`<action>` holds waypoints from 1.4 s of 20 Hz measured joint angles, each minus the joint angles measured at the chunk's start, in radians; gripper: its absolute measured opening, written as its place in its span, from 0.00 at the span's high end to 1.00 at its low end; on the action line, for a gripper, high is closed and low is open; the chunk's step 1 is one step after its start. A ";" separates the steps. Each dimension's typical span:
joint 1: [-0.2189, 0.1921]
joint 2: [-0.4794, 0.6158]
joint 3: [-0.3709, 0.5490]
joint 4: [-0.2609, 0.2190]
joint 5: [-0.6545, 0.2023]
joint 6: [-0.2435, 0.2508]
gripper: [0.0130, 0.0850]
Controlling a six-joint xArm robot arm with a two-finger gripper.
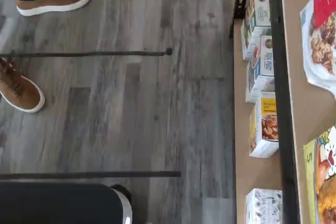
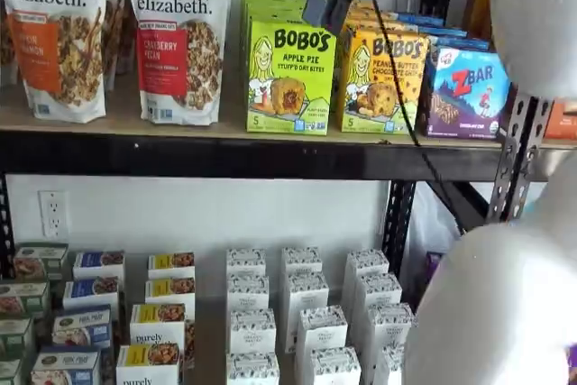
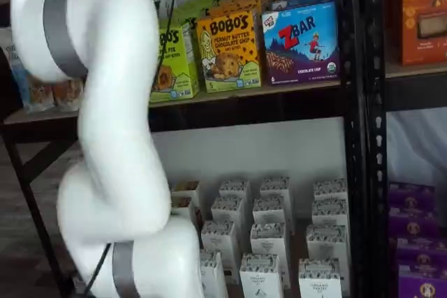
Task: Pick the green box on the top shelf, the fourth from the left
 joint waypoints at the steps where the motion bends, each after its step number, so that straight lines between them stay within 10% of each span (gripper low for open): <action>1: -0.010 -0.009 0.012 0.016 -0.015 -0.007 0.00; 28: -0.076 -0.017 0.050 0.046 -0.243 -0.076 0.00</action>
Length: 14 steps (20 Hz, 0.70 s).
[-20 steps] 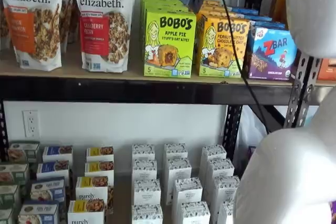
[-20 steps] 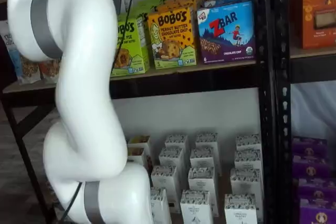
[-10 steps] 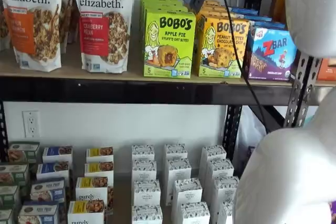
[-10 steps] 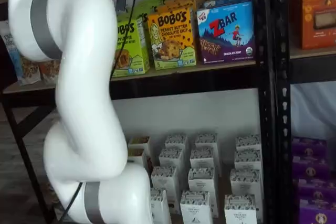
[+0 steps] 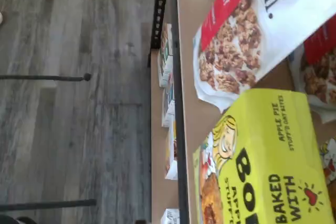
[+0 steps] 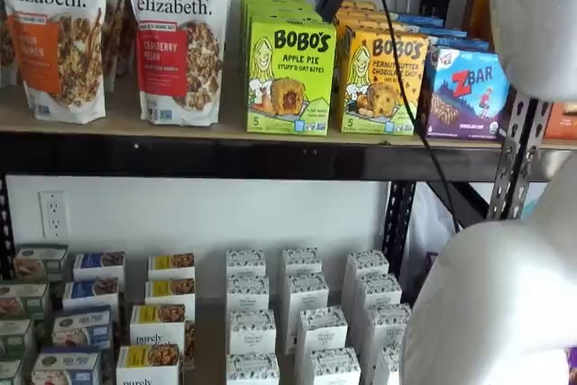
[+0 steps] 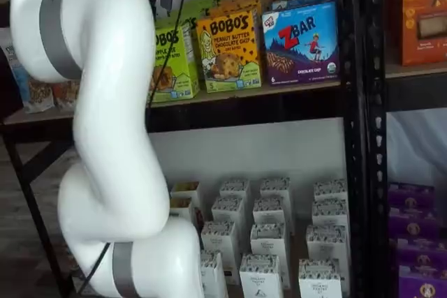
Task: Pick the green box on the top shelf, the fourth from the left
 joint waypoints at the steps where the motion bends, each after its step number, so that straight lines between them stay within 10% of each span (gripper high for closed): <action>1: 0.000 0.009 -0.008 -0.004 0.002 -0.001 0.00; 14: 0.014 0.063 -0.022 -0.057 -0.035 -0.015 0.00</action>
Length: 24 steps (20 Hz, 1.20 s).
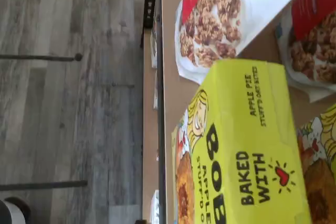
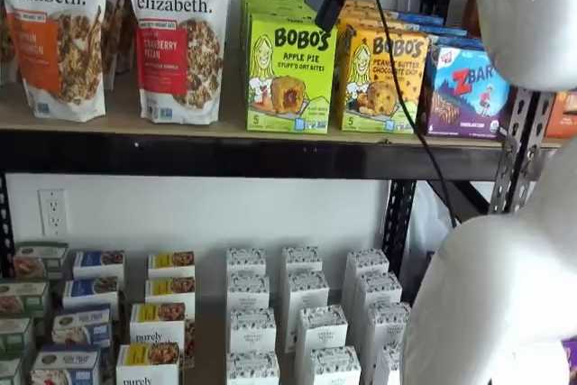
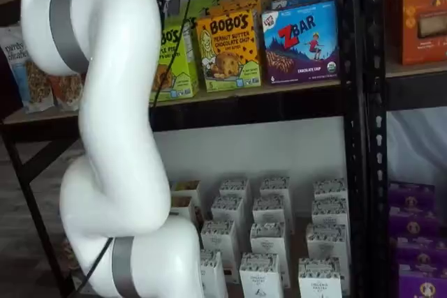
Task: Pick the green box on the top shelf, the fourth from the left
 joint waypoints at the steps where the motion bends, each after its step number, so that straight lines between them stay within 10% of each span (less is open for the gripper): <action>1: 0.003 0.003 0.000 -0.007 -0.002 0.000 0.00; 24: 0.066 0.070 -0.024 -0.155 0.026 0.024 0.00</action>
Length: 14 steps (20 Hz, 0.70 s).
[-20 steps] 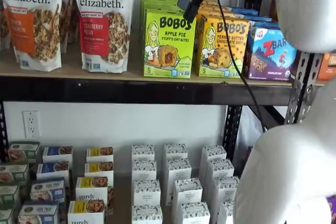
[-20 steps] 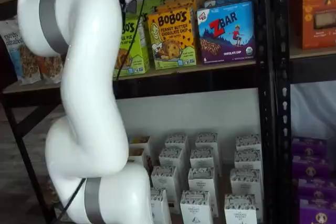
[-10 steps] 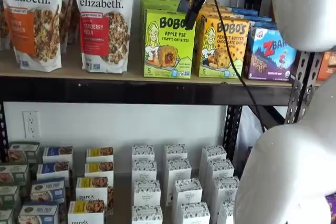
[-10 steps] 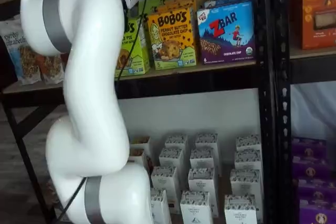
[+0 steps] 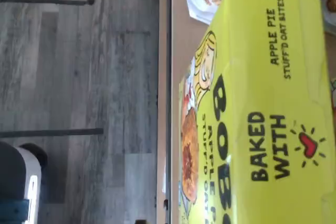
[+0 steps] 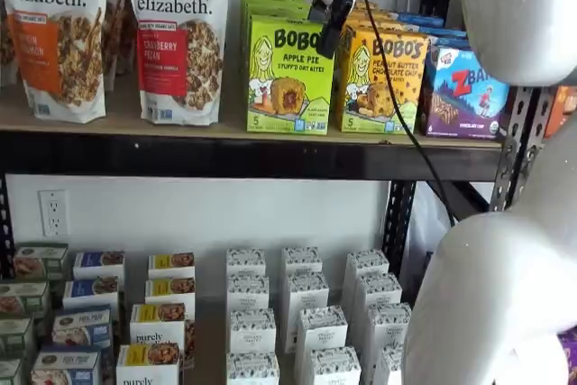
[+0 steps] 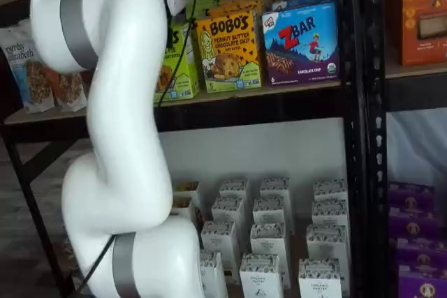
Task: Pick the green box on the top shelf, the fourth from the left
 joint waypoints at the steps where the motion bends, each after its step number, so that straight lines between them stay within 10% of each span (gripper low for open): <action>1: 0.001 0.002 -0.002 -0.002 0.004 0.001 0.00; 14: 0.024 0.005 0.002 -0.027 0.016 0.019 0.00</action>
